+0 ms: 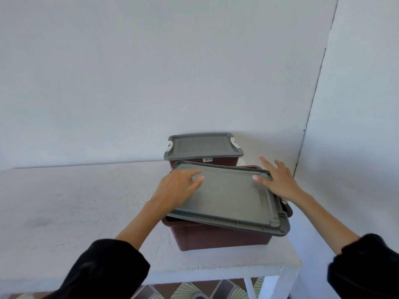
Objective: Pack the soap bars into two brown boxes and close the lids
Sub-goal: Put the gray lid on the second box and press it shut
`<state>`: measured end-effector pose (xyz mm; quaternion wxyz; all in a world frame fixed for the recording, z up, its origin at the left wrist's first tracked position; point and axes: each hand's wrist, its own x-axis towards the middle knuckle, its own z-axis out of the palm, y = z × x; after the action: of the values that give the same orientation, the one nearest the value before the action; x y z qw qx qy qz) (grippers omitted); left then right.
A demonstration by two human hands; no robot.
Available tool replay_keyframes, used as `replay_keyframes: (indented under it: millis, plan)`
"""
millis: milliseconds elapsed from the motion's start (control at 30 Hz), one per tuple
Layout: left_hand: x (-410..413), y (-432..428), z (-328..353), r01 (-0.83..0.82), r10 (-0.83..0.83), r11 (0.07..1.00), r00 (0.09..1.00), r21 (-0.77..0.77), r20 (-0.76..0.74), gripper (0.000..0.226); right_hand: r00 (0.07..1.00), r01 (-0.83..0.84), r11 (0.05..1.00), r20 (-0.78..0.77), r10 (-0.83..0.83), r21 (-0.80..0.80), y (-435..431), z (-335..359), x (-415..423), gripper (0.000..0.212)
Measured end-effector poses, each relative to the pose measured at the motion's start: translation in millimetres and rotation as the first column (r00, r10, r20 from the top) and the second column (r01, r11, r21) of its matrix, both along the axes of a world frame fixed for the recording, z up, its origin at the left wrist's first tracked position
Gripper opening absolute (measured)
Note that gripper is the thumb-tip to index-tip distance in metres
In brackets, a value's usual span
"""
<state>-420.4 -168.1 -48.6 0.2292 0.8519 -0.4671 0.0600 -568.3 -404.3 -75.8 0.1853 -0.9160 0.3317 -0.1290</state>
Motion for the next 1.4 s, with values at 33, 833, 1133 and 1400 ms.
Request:
replay_keyframes:
  millis: [33, 833, 1133, 1400]
  plan:
    - [10, -1, -3, -0.016, 0.015, 0.998, 1.000, -0.057, -0.025, 0.044, 1.000, 0.026, 0.998, 0.013, -0.027, 0.066, 0, -4, 3, 0.068]
    - [74, -37, 17, -0.217, 0.023, 0.931, 0.838, -0.293, -0.545, 0.089, 0.907, -0.133, 0.952, 0.421, 0.004, 0.277, -18, 56, 54, 0.076]
    - [70, -41, 67, -0.200, -0.072, 0.760, 0.920, -0.618, -0.386, 0.082, 0.689, -0.307, 0.931, 0.721, 0.073, 0.199, -21, 121, 60, 0.072]
    - [67, -30, 81, -0.147, -0.114, 0.670, 0.948, -0.727, -0.297, 0.062, 0.554, -0.377, 0.895, 0.833, 0.012, 0.238, -22, 113, 53, 0.072]
